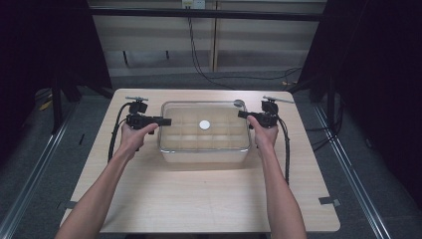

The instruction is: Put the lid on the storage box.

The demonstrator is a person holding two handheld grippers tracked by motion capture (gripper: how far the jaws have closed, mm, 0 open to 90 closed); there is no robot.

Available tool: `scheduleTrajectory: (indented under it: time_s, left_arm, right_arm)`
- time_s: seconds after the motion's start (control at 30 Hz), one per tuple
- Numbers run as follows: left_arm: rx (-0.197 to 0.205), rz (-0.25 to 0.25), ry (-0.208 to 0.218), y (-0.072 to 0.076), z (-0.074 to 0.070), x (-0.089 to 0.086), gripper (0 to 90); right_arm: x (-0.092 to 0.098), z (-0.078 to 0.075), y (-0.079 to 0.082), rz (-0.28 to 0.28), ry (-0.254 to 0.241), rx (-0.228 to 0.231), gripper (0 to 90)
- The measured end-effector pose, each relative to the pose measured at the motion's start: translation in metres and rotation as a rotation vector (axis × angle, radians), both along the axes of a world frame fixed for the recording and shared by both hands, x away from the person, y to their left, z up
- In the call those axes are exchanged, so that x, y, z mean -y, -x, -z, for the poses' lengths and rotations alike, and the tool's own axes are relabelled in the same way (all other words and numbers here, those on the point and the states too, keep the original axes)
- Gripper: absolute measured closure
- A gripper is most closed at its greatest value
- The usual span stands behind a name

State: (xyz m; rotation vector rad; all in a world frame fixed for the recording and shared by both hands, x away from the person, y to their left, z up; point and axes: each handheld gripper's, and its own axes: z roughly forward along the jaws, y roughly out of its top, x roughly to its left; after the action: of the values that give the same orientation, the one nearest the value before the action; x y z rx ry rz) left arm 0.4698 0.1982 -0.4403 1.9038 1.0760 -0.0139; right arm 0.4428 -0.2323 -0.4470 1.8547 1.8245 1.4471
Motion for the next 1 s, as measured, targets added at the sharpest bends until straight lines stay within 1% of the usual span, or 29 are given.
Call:
scheduleTrajectory:
  time_s: [0.03, 0.07, 0.13, 0.17, 0.23, 0.33, 0.4, 0.5, 0.57, 0.63, 0.67, 0.7, 0.77, 0.87, 0.9, 0.97, 1.0]
  left_arm:
    - [-0.005, 0.0, -0.011, 0.0, 0.001, 0.001, 46.3]
    - [0.004, 0.001, -0.038, 0.001, 0.001, 0.002, 47.4]
    - [0.004, 0.001, -0.063, 0.002, 0.003, 0.003, 45.5]
    - [-0.003, 0.0, -0.058, 0.002, 0.004, 0.003, 45.4]
    - [-0.009, -0.005, -0.055, 0.002, 0.006, 0.002, 45.5]
    - [-0.007, -0.002, -0.049, 0.001, 0.006, 0.001, 45.6]
    - [-0.009, -0.002, -0.048, 0.001, 0.006, 0.001, 45.6]
    - [-0.009, 0.0, -0.046, 0.001, 0.006, 0.001, 45.7]
    - [-0.006, -0.002, -0.033, 0.002, 0.008, 0.0, 45.7]
    - [-0.001, 0.002, -0.03, 0.004, 0.009, -0.001, 45.8]
    - [-0.006, 0.0, -0.022, 0.005, 0.009, -0.001, 45.6]
    - [0.0, 0.0, -0.019, 0.006, 0.009, -0.001, 45.6]
    - [0.004, 0.004, -0.027, 0.007, 0.009, -0.001, 45.2]
    - [0.003, 0.003, -0.026, 0.01, 0.009, -0.001, 45.1]
    - [0.004, 0.007, -0.032, 0.011, 0.009, -0.001, 45.1]
    - [0.0, 0.014, -0.028, 0.013, 0.009, -0.002, 45.2]
    - [0.0, 0.02, -0.032, 0.014, 0.009, -0.003, 45.3]
  right_arm:
    - [0.0, 0.0, 0.001, 0.002, 0.005, 0.0, 58.2]
    - [0.0, 0.0, 0.001, 0.005, 0.012, -0.001, 57.8]
    - [-0.001, 0.001, 0.003, 0.005, 0.047, -0.01, 55.8]
    - [-0.001, 0.002, 0.003, 0.003, 0.062, -0.017, 55.5]
    - [-0.001, 0.006, 0.003, 0.008, 0.054, -0.023, 55.5]
    - [-0.002, 0.008, 0.002, 0.018, 0.045, -0.03, 55.4]
    - [-0.003, 0.007, 0.001, 0.018, 0.051, -0.035, 55.1]
    - [-0.004, 0.006, 0.0, 0.015, 0.068, -0.039, 54.7]
    - [-0.006, 0.006, 0.001, 0.02, 0.079, -0.036, 53.4]
    - [-0.008, 0.005, 0.002, 0.02, 0.108, -0.024, 51.1]
    - [-0.01, 0.005, 0.003, 0.023, 0.121, -0.024, 50.2]
    - [-0.01, 0.004, 0.004, 0.022, 0.126, -0.022, 50.0]
    - [-0.01, 0.005, 0.005, 0.018, 0.121, -0.022, 50.2]
    - [-0.01, 0.004, 0.007, 0.019, 0.122, -0.025, 50.3]
    - [-0.01, 0.004, 0.008, 0.019, 0.123, -0.026, 50.3]
    - [-0.01, 0.004, 0.01, 0.015, 0.13, -0.024, 50.2]
    - [-0.01, 0.004, 0.01, 0.011, 0.13, -0.024, 50.2]
